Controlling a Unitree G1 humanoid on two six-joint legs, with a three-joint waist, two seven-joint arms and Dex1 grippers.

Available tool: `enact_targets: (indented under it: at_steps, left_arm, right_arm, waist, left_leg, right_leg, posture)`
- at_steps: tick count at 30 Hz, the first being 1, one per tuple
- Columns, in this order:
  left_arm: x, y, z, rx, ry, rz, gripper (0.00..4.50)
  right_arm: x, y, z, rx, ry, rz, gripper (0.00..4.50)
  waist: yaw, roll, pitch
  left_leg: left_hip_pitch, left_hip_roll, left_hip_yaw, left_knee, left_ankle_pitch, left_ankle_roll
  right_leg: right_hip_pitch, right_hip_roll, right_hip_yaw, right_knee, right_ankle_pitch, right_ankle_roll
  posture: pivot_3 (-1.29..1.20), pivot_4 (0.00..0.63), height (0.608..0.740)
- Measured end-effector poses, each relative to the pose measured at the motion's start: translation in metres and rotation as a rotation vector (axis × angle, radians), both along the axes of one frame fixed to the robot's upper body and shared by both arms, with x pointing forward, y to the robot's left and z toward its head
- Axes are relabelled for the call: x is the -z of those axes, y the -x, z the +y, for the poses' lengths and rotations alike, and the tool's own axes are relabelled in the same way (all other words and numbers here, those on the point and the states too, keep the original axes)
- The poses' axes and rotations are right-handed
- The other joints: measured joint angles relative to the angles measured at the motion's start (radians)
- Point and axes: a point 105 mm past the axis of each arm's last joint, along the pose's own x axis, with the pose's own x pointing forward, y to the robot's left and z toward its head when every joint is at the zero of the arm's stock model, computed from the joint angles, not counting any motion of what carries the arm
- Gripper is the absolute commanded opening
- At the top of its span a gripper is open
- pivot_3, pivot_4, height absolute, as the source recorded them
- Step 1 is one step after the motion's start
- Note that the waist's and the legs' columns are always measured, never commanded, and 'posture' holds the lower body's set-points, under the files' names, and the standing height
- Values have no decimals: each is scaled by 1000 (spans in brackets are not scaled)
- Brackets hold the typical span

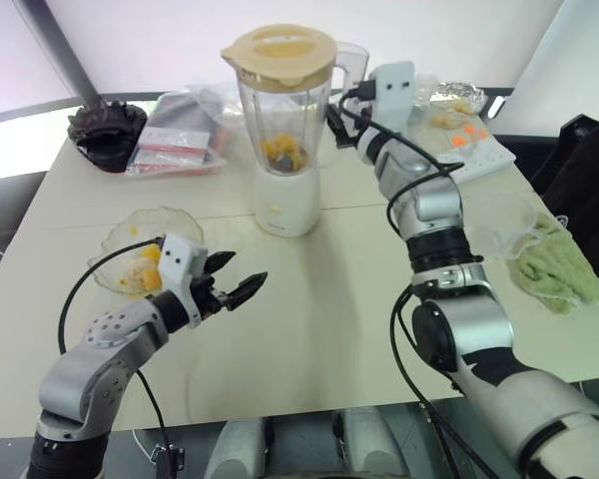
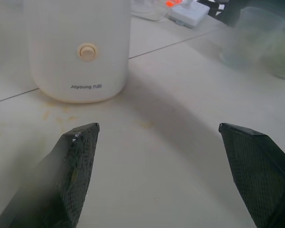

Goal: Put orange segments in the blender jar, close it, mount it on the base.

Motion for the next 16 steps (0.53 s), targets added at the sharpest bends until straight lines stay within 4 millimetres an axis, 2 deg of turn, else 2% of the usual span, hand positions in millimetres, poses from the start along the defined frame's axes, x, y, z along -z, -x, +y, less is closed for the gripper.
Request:
enact_targets:
  at_steps: [3,7,10,12,14,16]
  left_arm:
    - [0,0,0,5,0,1,4219]
    - [-1,0,1,12,-11,3,4219]
    - [-3,2,2,29,-15,3,4219]
    - [-3,2,14,-7,-26,4,4219]
    - [-8,2,18,-12,-24,-5,4219]
    - [-11,2,22,-9,-23,-5,4219]
  right_arm:
    - [11,11,-6,-46,56,-5,4468]
    - [44,40,-12,-208,165,56,4468]
    - [65,82,-38,-360,271,121,4468]
    - [79,109,-58,-435,300,201,4468]
    - [82,130,-70,-493,294,245,4468]
    - [75,145,-77,-530,266,258,4468]
  waist:
    - [1,0,0]
    - [3,0,0]
    - [19,0,0]
    - [26,-1,0]
    - [25,-1,0]
    - [23,-1,0]
  left_leg:
    - [0,0,0,0,0,0]
    - [0,0,1,1,0,0]
    - [0,0,-1,1,0,0]
    - [0,0,0,1,-1,1]
    - [1,1,1,1,0,1]
    - [2,2,2,3,0,1]
  right_leg:
    - [0,0,0,0,0,0]
    - [1,-1,0,0,0,0]
    - [1,-1,-1,-1,-1,1]
    - [2,-1,-1,-3,-1,1]
    - [3,0,0,-5,-2,-2]
    - [4,1,1,-5,-2,-3]
  posture:
    - [0,150,740]
    - [0,150,740]
    - [0,150,740]
    - [0,150,740]
    - [0,150,740]
    - [0,150,740]
